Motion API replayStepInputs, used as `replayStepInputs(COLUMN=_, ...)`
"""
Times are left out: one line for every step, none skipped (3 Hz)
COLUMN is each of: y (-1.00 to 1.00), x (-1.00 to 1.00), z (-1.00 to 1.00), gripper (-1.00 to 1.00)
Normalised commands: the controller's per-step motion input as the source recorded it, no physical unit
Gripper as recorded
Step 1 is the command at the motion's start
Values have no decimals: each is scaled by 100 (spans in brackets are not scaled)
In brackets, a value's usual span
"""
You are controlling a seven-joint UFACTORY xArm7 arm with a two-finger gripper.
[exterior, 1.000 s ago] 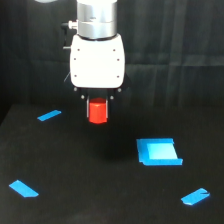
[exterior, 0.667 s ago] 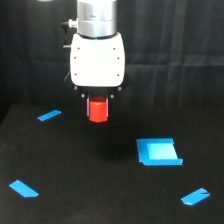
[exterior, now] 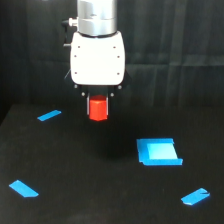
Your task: Pick up the red object from the table
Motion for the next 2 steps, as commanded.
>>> replayStepInputs(y=7, x=8, z=6, gripper=-91)
replayStepInputs(y=1, x=13, z=3, gripper=-100)
